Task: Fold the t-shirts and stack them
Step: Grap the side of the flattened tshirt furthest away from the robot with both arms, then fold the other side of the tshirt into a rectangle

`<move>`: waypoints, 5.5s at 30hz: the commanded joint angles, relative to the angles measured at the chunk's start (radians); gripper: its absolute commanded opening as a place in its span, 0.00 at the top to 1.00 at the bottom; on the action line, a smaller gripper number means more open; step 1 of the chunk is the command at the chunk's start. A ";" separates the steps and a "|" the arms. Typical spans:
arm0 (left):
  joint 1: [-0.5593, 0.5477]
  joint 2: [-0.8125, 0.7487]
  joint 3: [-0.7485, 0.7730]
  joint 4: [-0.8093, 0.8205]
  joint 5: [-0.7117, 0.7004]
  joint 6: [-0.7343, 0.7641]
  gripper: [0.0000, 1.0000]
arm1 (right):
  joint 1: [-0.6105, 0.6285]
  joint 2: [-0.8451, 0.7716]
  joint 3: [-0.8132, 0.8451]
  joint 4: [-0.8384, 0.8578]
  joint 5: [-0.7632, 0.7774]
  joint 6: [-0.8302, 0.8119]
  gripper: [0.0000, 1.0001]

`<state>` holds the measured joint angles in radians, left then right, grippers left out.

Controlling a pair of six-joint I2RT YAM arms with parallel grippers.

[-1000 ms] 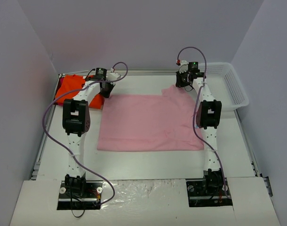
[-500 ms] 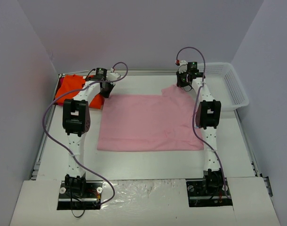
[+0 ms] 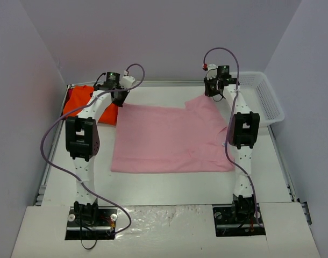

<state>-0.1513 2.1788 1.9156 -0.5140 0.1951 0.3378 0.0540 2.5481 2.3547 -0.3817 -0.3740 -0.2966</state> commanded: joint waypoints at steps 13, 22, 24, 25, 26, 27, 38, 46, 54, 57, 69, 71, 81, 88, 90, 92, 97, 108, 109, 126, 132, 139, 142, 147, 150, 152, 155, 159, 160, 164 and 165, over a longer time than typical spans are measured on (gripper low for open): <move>-0.005 -0.223 -0.177 0.040 0.020 -0.019 0.98 | 0.015 -0.345 -0.262 -0.033 -0.028 -0.036 1.00; -0.004 -0.329 -0.303 0.074 0.060 -0.014 0.98 | 0.012 -0.523 -0.475 -0.057 -0.042 -0.061 1.00; -0.004 -0.346 -0.340 0.084 0.070 -0.010 0.98 | 0.014 -0.548 -0.503 -0.060 -0.043 -0.064 1.00; -0.004 -0.359 -0.352 0.088 0.075 -0.006 0.98 | 0.014 -0.567 -0.532 -0.063 -0.049 -0.064 1.00; -0.004 -0.367 -0.374 0.094 0.078 -0.005 0.98 | 0.014 -0.577 -0.544 -0.066 -0.052 -0.065 1.00; -0.002 -0.384 -0.388 0.100 0.084 -0.002 0.98 | 0.014 -0.588 -0.557 -0.069 -0.054 -0.065 1.00; -0.001 -0.491 -0.569 0.200 0.128 0.017 0.98 | 0.015 -0.687 -0.678 -0.114 -0.062 -0.082 1.00; -0.001 -0.531 -0.648 0.221 0.122 0.049 0.98 | 0.015 -0.758 -0.801 -0.128 -0.057 -0.095 1.00; 0.002 -0.576 -0.727 0.252 0.135 0.095 0.98 | 0.014 -0.818 -0.905 -0.129 -0.032 -0.102 1.00; 0.002 -0.591 -0.759 0.272 0.141 0.112 0.98 | 0.014 -0.831 -0.925 -0.131 -0.028 -0.102 1.00; 0.002 -0.654 -0.871 0.325 0.121 0.188 0.98 | 0.014 -0.874 -1.014 -0.137 -0.008 -0.105 1.00; 0.002 -0.660 -0.880 0.327 0.119 0.201 0.98 | 0.014 -0.884 -1.023 -0.140 0.001 -0.107 1.00; 0.002 -0.668 -0.925 0.338 0.122 0.227 0.98 | 0.012 -0.911 -1.060 -0.152 0.020 -0.114 1.00; -0.002 -0.668 -0.954 0.332 0.139 0.260 0.96 | 0.009 -0.913 -1.101 -0.169 0.001 -0.137 1.00; -0.005 -0.668 -0.961 0.322 0.147 0.276 0.91 | 0.010 -0.895 -1.106 -0.186 -0.005 -0.147 1.00; -0.010 -0.668 -0.971 0.324 0.144 0.283 0.86 | 0.012 -0.882 -1.114 -0.195 -0.013 -0.160 1.00; -0.028 -0.685 -0.980 0.283 0.139 0.314 0.75 | 0.012 -0.853 -1.123 -0.207 -0.031 -0.173 1.00; -0.074 -0.754 -0.998 0.187 0.070 0.369 0.80 | 0.020 -0.842 -1.143 -0.283 -0.065 -0.226 0.70; -0.074 -0.757 -1.000 0.186 0.069 0.369 0.83 | 0.020 -0.847 -1.143 -0.283 -0.065 -0.228 0.70; -0.074 -0.817 -1.010 0.198 0.087 0.244 0.91 | 0.050 -0.815 -1.026 -0.579 -0.210 -0.455 0.66; -0.073 -0.840 -1.038 0.243 0.073 0.164 0.89 | 0.050 -0.706 -0.908 -0.549 -0.207 -0.440 0.66; -0.071 -0.852 -1.067 0.241 0.070 0.132 0.88 | 0.049 -0.503 -0.729 -0.548 -0.207 -0.440 0.66; -0.070 -0.855 -1.084 0.247 0.067 0.129 0.88 | 0.049 -0.439 -0.692 -0.548 -0.210 -0.440 0.65; -0.064 -0.856 -1.103 0.250 0.058 0.125 0.88 | 0.049 -0.390 -0.660 -0.548 -0.227 -0.452 0.63; -0.062 -0.857 -1.103 0.255 0.061 0.124 0.88 | 0.049 -0.391 -0.660 -0.548 -0.227 -0.460 0.62; -0.062 -0.852 -1.100 0.255 0.061 0.119 0.88 | 0.049 -0.394 -0.658 -0.548 -0.224 -0.463 0.61; -0.062 -0.843 -1.093 0.256 0.069 0.110 0.88 | 0.047 -0.391 -0.653 -0.545 -0.207 -0.463 0.60; -0.062 -0.840 -1.092 0.255 0.073 0.102 0.88 | 0.041 -0.376 -0.644 -0.540 -0.197 -0.463 0.58; -0.062 -0.840 -1.092 0.255 0.072 0.101 0.88 | 0.041 -0.368 -0.644 -0.536 -0.197 -0.463 0.57; -0.062 -0.843 -1.095 0.250 0.070 0.101 0.87 | 0.038 -0.351 -0.640 -0.533 -0.200 -0.461 0.57; -0.062 -0.841 -1.093 0.250 0.070 0.099 0.87 | 0.040 -0.350 -0.641 -0.533 -0.204 -0.461 0.57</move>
<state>-0.2203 1.3647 0.8185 -0.2718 0.2615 0.4557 0.0986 2.1792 1.6882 -0.8730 -0.5758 -0.7429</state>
